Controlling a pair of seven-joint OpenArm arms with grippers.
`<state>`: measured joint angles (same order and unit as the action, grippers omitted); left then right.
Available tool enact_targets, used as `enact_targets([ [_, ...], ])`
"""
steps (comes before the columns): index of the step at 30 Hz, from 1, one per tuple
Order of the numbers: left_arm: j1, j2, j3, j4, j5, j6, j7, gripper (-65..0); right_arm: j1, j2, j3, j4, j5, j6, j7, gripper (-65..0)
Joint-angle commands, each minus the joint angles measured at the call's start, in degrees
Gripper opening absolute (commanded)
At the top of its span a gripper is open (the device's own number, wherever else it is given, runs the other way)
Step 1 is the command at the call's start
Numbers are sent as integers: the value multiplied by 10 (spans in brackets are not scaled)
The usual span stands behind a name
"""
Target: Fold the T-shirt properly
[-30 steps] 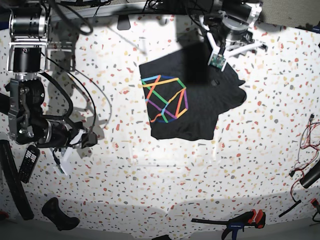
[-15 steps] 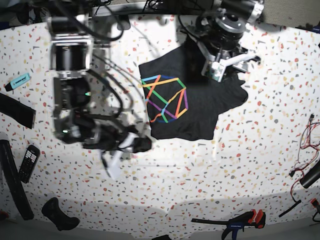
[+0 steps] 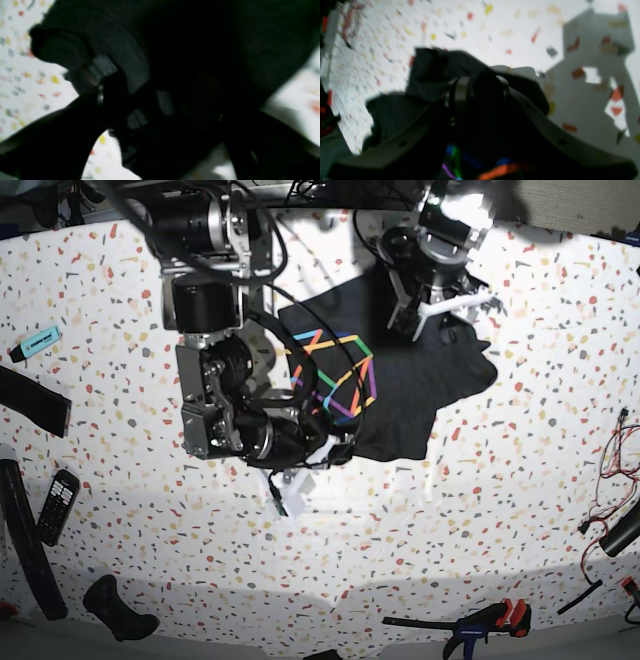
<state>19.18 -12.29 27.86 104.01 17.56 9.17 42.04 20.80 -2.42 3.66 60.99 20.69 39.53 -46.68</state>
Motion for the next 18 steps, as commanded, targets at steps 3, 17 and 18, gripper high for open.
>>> enact_targets([
  [3,-45,-22,-1,-35,16,7,-11,-249,2,12,-4,10,38,5,-26,-484],
  [17,-167,-44,19,-144,8,-19,-40,-249,-123,50,-12,105,186,5,-139,-484],
  [18,-173,-44,27,-144,8,-19,-40,-249,-136,50,-15,117,186,5,-143,-484],
])
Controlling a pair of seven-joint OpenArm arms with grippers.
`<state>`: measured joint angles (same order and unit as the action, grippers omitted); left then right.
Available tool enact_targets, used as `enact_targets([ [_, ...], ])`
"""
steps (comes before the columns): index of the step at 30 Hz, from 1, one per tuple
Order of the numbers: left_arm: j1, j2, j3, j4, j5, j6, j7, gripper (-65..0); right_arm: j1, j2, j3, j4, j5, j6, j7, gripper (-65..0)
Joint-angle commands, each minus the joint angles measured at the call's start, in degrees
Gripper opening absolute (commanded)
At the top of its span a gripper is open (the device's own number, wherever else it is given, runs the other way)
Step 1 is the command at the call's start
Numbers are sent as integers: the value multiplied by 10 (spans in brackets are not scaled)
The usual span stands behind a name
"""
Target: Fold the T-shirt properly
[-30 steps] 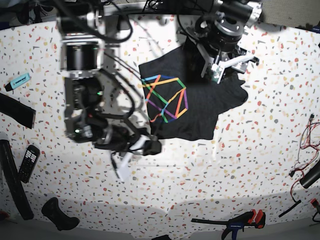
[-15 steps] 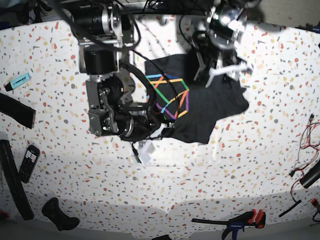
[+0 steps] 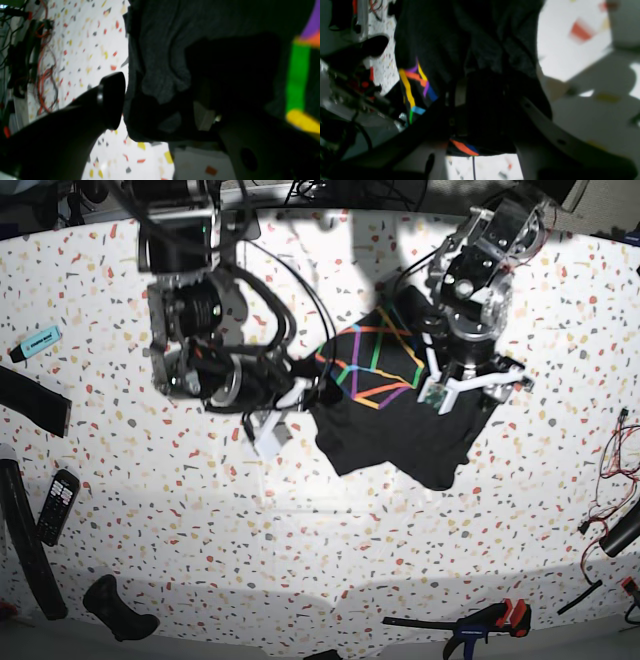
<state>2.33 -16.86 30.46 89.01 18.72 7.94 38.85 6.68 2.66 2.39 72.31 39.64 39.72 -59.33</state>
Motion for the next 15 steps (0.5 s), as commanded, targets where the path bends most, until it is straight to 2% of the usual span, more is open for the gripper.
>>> enact_targets([
  [1,-9,2,10,6,-3,-7,-9,-249,-9,-1,-6,18,-4,3,-18,-484],
  [9,-26,1,90,6,0,-7,-12,-249,-107,4,-13,131,-4,3,-30,-484],
  [15,-27,2,101,6,59,-6,-1,-249,-111,41,-10,154,-16,3,-32,-484],
])
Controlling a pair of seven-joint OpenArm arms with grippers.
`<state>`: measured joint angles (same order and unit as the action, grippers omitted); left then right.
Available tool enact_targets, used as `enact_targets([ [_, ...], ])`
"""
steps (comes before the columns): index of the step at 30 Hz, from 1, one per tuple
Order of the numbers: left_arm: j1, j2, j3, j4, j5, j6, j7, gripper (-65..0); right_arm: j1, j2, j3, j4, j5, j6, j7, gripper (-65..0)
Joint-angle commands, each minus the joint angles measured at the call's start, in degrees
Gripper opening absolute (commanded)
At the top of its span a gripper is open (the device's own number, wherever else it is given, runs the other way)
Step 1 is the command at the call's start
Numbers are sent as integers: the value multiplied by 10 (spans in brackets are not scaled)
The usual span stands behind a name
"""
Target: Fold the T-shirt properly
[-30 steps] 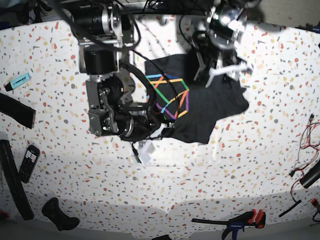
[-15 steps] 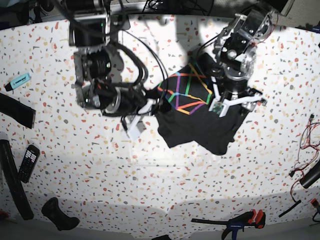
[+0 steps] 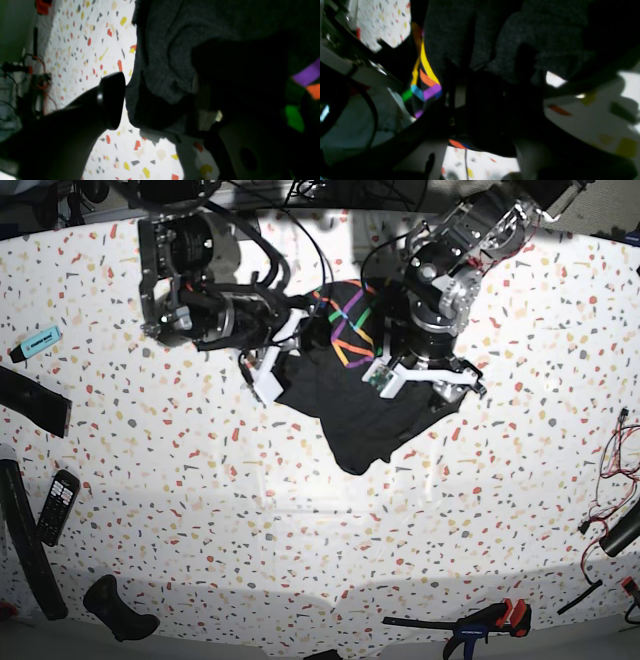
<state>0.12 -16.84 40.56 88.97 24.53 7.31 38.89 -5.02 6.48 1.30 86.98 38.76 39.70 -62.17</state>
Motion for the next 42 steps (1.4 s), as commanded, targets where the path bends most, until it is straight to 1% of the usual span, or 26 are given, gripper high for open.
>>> enact_targets([
  [1,-6,1,0,7,7,0,7,-249,8,6,4,7,-19,3,3,-484],
  [5,-8,1,0,7,9,0,33,-249,29,8,22,7,-57,3,33,-484],
  [10,-11,1,0,7,10,0,33,-248,69,7,21,7,-61,3,32,-484],
  [13,-20,-2,0,7,10,4,37,-248,87,7,21,7,-71,3,21,-484],
  [17,-39,-3,0,9,12,63,49,-248,96,7,21,7,-66,3,19,-484],
  [18,-45,-3,0,11,14,75,54,-248,97,7,21,8,-64,3,19,-484],
  [21,-63,-3,0,22,47,98,70,-248,101,7,21,8,-64,3,24,-484],
  [23,-73,-3,0,32,55,103,79,-248,103,8,21,9,-64,3,28,-484],
  [25,-79,-3,0,45,49,103,91,-248,107,8,21,9,-65,3,28,-484],
  [31,-78,-6,0,67,7,106,102,-248,109,9,21,33,-67,3,26,-484],
  [32,-79,-7,-3,67,-3,128,117,-248,108,8,21,41,-69,3,23,-484],
  [34,-79,-6,-23,67,-28,211,155,-248,108,8,21,58,-69,3,1,-484],
  [35,-74,-2,-43,67,-27,224,167,-248,108,8,22,66,-69,3,-9,-491],
  [38,-56,3,-115,67,-36,218,164,-248,105,8,39,88,-69,3,-13,-492],
  [40,-48,-2,-160,67,-70,199,159,-249,106,8,63,96,-69,3,-13,-492],
  [42,-39,-7,-206,68,-117,172,142,-249,105,9,92,101,-69,3,-14,-492],
])
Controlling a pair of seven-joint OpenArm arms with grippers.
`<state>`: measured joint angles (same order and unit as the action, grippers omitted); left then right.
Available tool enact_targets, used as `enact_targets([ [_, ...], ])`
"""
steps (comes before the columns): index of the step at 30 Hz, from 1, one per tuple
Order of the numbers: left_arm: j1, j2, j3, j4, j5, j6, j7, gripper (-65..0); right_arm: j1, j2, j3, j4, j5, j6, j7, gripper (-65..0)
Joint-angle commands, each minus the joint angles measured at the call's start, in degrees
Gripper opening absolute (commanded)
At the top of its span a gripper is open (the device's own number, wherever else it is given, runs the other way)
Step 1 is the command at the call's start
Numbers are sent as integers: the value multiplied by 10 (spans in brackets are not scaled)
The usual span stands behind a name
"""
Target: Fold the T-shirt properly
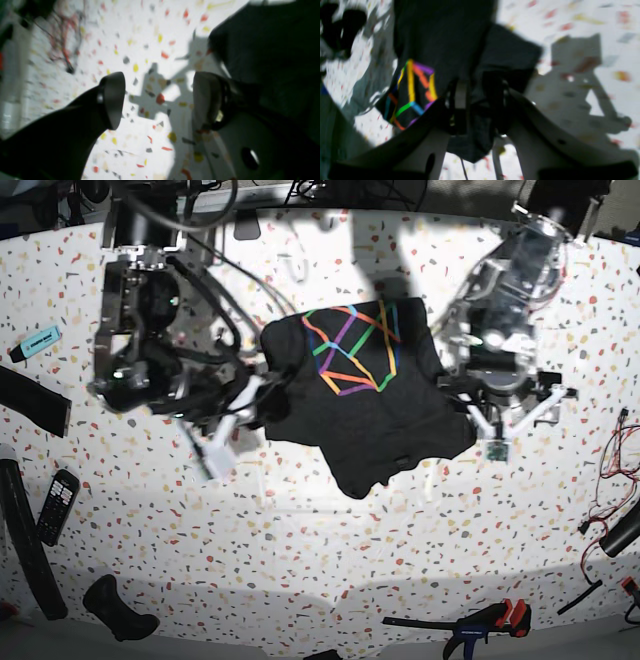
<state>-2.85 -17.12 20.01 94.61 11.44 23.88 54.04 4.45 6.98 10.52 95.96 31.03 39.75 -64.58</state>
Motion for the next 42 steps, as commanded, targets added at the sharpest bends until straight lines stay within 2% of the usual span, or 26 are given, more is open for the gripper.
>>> enact_targets([
  [1,-2,-6,-23,13,-9,-16,-19,-249,11,4,17,11,9,3,8,-492],
  [4,23,-12,-83,28,-79,-87,-63,-249,9,14,57,11,34,3,-5,-492],
  [7,56,-18,-131,48,-127,-179,-99,-249,-7,45,63,12,56,3,-5,-492],
  [10,90,-33,-171,78,-192,-228,-107,-249,-35,72,63,12,49,3,-5,-492],
  [13,128,-50,-212,124,-250,-233,-70,-249,-71,90,64,15,50,3,-5,-492],
  [16,174,-62,-257,180,-271,-236,-61,-249,-111,92,64,40,50,3,-5,-492],
  [21,265,-66,-332,252,-307,-280,-52,-249,-186,92,64,128,50,3,-5,-492],
  [25,335,-66,-381,266,-345,-320,-44,-249,-247,90,74,193,47,3,-5,-492],
  [28,376,-66,-409,266,-345,-325,-44,-249,-292,90,103,223,48,3,-5,-492],
  [32,428,-66,-432,266,-345,-326,-43,-249,-356,90,147,236,55,3,-5,-492],
  [35,467,-65,-433,266,-348,-348,-43,-249,-408,90,172,237,57,3,-4,-492],
  [42,553,-66,-433,266,-362,-353,-39,-251,-514,86,192,237,57,3,-3,-492],
])
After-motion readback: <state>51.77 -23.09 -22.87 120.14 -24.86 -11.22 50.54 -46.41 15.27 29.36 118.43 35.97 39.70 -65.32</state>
